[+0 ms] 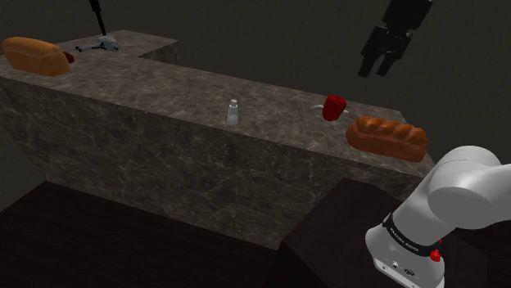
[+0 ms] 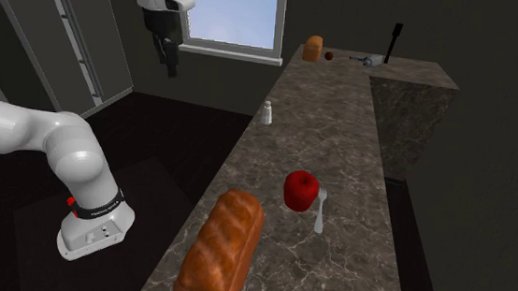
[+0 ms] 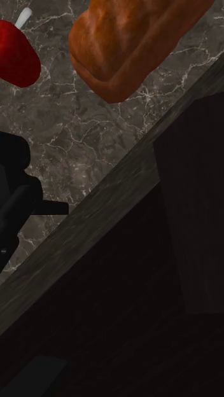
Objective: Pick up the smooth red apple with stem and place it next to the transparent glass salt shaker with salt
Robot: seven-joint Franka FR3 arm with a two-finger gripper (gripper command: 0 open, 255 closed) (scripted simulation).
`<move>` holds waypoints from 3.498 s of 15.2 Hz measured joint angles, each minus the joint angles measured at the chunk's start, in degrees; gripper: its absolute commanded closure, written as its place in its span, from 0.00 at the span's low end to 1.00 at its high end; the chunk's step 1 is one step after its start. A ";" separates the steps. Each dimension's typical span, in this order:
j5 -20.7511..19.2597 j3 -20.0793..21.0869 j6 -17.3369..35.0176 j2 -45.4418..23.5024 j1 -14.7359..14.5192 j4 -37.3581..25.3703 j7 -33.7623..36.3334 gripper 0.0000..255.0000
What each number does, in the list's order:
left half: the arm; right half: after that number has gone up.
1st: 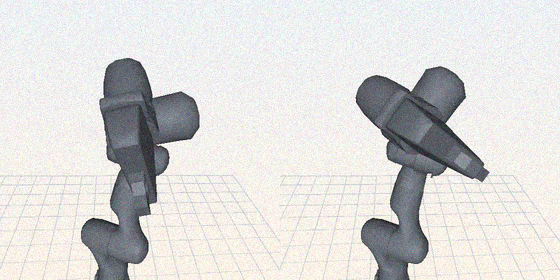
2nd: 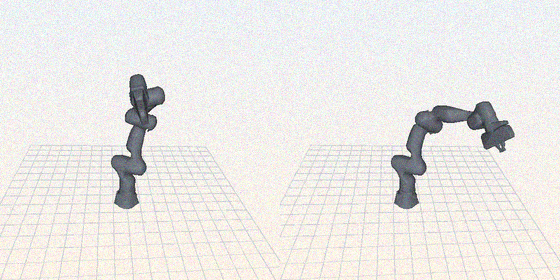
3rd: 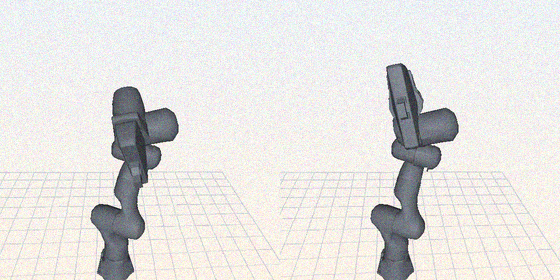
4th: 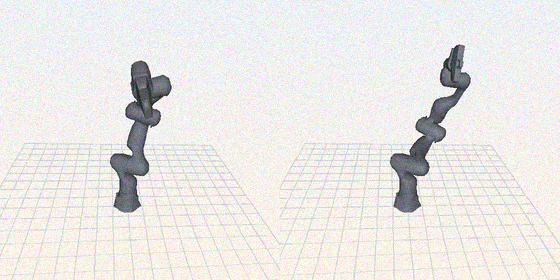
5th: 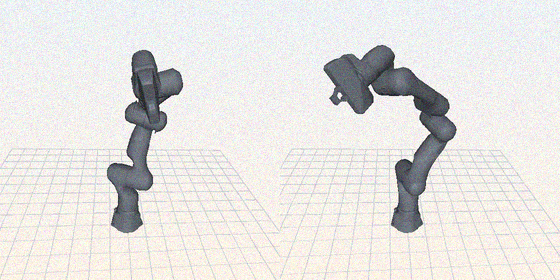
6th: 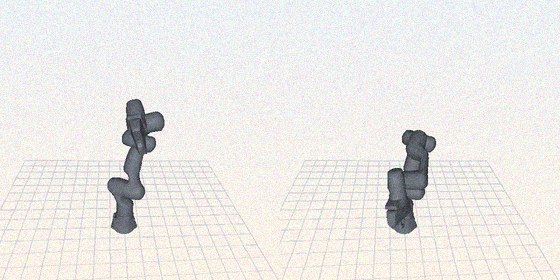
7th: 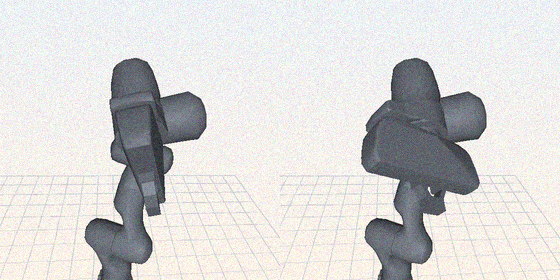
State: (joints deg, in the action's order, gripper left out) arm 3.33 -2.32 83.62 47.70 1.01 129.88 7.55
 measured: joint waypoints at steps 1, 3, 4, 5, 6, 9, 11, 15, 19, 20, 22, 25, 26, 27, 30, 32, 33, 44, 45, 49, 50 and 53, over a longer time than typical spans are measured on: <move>0.00 0.00 0.00 0.00 0.00 0.00 0.00 0.00; -0.68 -0.96 1.37 -1.28 0.42 0.29 -0.75 0.00; -1.12 -1.61 2.37 -2.59 0.69 0.07 -1.24 0.00; -1.70 -2.48 3.77 -3.59 1.06 0.62 -1.95 0.00; -2.36 -3.52 4.66 -4.82 1.47 0.41 -2.83 0.00; -3.82 -6.16 6.95 -8.67 2.48 -0.89 -4.85 0.00; -4.69 -7.96 8.99 -11.27 3.14 -1.21 -6.28 0.00; -5.78 -11.50 13.07 -17.45 4.21 -2.99 -9.00 0.00; -5.84 -14.56 16.65 -24.26 4.90 -5.86 -11.30 0.00; -5.71 -15.75 17.57 -26.69 5.16 -7.29 -12.45 0.00; -5.44 -17.21 19.26 -29.65 5.58 -8.29 -13.69 0.00; -4.37 -19.99 20.75 -35.62 6.45 -12.26 -16.68 0.00; -3.82 -20.81 21.26 -37.68 6.73 -13.60 -17.63 0.00; -3.25 -21.48 21.58 -39.63 6.99 -15.01 -18.42 0.00; -1.23 -23.34 23.12 -45.42 8.04 -18.43 -20.88 0.00; 0.38 -24.39 23.70 -49.49 8.99 -21.30 -22.58 0.00; 1.46 -24.98 23.44 -52.05 9.71 -23.71 -23.75 0.00; 7.73 -26.01 26.59 -65.69 14.07 -31.90 -28.45 0.00; 7.87 -25.94 27.21 -65.94 14.06 -31.51 -28.50 0.00; 8.08 -25.86 28.34 -66.22 14.06 -30.63 -28.68 0.00; 8.09 -25.85 28.38 -66.23 14.06 -30.61 -28.67 0.00; 8.10 -25.85 28.42 -66.25 14.06 -30.59 -28.68 1.00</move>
State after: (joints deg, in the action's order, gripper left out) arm 11.43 -28.17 112.04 -18.55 15.06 99.29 -21.13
